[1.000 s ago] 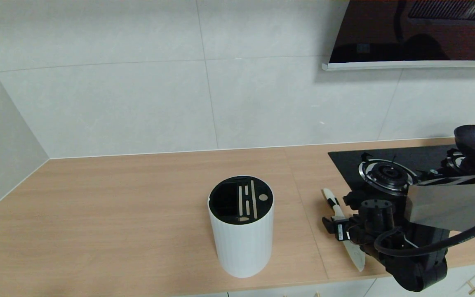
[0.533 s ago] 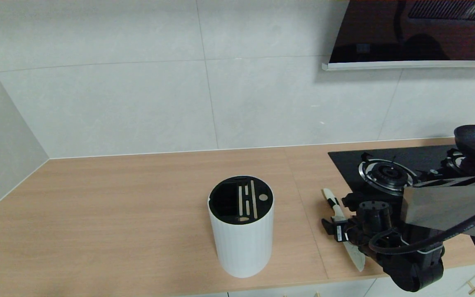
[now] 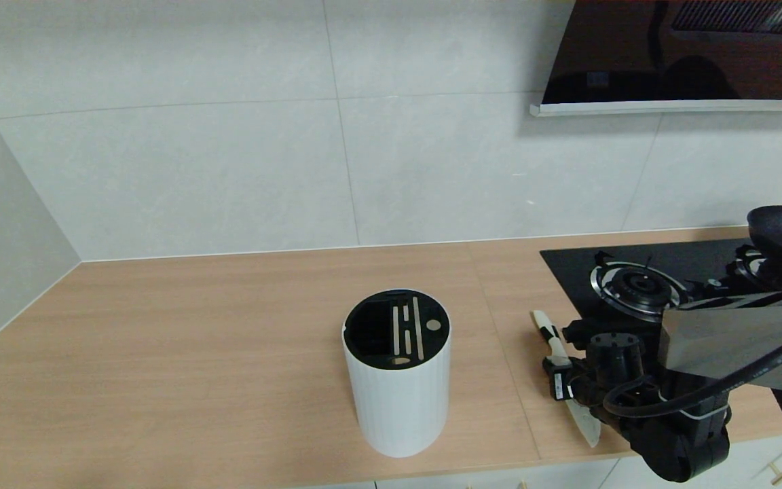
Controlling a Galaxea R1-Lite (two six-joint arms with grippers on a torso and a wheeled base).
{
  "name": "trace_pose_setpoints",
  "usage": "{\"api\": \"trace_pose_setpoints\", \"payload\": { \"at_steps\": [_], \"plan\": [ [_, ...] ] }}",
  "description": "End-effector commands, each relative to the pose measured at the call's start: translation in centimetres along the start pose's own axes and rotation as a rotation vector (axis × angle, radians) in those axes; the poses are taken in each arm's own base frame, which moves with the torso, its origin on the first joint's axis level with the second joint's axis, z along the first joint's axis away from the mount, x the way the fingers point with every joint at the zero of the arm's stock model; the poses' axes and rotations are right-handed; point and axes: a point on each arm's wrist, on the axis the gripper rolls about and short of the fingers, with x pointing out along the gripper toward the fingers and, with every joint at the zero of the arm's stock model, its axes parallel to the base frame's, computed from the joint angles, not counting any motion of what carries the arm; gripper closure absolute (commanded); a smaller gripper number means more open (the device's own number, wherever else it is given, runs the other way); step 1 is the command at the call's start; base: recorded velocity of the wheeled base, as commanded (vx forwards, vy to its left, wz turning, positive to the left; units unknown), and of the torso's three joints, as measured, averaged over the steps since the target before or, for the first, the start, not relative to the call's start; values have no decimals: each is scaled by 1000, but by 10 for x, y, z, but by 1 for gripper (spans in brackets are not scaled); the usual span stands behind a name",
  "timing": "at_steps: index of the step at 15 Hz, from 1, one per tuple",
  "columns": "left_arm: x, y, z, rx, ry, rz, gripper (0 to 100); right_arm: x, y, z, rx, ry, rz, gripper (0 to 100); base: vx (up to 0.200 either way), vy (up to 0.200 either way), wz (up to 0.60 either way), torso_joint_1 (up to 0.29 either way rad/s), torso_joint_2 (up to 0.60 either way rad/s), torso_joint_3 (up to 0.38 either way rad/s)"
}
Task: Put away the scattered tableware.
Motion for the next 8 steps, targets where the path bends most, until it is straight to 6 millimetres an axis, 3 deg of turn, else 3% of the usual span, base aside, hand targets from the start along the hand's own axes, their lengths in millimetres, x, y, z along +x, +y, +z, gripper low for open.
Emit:
{"api": "trace_pose_setpoints", "payload": {
  "at_steps": [1,8],
  "plan": [
    [0,0,0,-1,0,1,0,0,0,-1,-1,3,1,100,0,0,0,0,0,0],
    [0,0,0,-1,0,1,0,-7,-1,12,6,-30,-5,100,0,0,0,0,0,0]
  ]
}}
